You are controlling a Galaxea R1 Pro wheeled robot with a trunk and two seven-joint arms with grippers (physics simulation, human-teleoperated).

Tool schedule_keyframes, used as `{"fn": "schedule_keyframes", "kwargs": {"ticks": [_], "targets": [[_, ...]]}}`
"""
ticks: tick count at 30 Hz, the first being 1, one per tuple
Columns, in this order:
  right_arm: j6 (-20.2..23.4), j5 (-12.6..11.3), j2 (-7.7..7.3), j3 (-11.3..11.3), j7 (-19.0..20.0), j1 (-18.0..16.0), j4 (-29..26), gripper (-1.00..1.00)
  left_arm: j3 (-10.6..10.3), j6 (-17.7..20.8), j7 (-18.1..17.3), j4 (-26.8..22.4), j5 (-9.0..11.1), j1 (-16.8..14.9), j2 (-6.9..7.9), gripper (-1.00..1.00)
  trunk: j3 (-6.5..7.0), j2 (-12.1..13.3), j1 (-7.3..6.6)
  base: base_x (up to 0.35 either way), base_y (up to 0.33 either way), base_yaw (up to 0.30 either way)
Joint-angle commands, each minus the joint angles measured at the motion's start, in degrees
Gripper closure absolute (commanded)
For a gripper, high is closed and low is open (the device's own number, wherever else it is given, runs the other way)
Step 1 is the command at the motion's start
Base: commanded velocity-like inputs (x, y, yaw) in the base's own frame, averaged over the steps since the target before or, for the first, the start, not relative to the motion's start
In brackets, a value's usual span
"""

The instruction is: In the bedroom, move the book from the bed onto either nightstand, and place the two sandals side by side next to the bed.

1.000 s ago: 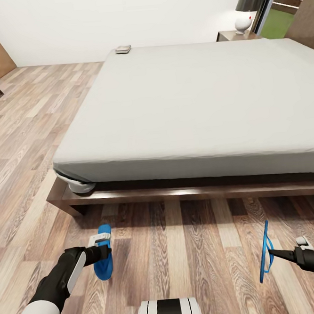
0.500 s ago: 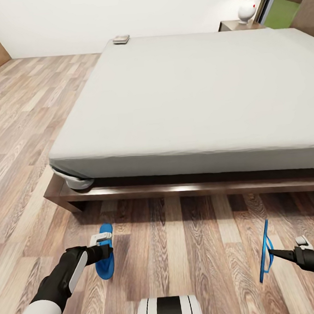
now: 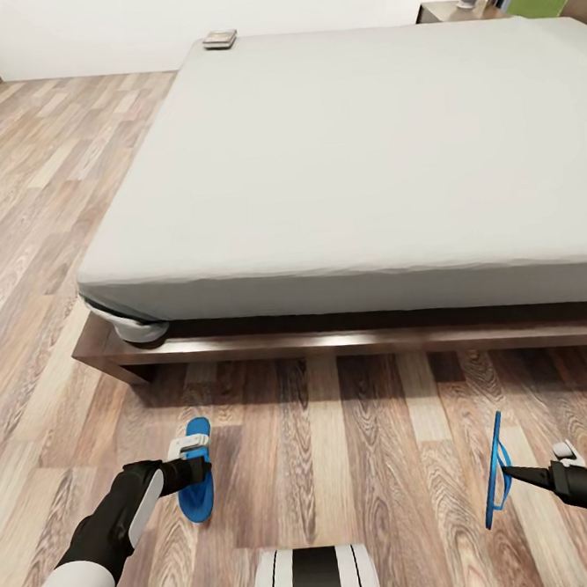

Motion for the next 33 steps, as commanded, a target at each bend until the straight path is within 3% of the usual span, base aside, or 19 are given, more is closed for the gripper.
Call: {"fn": "schedule_keyframes", "kwargs": {"ticks": [1,9,33], "targets": [[0.44,-0.56,-0.07,0.27,-0.01,-0.05,0.03,1.0,-0.02,0.29,-0.01,-0.04,0.29,-0.02,0.02,1.0,-0.26,-0.03,0.01,0.0,0.0,0.0],[0.43,-0.56,-0.07,0.27,-0.01,-0.05,0.03,1.0,-0.04,0.29,-0.01,-0.12,0.29,-0.02,0.02,1.0,-2.04,-0.14,0.22,0.0,0.0,0.0],[0.35,-0.54,-0.07,0.27,-0.1,-0.05,0.03,1.0,-0.12,0.11,-0.01,-0.27,0.2,-0.02,0.11,1.0,-2.04,-0.14,0.22,0.078,0.074,0.0]]}}
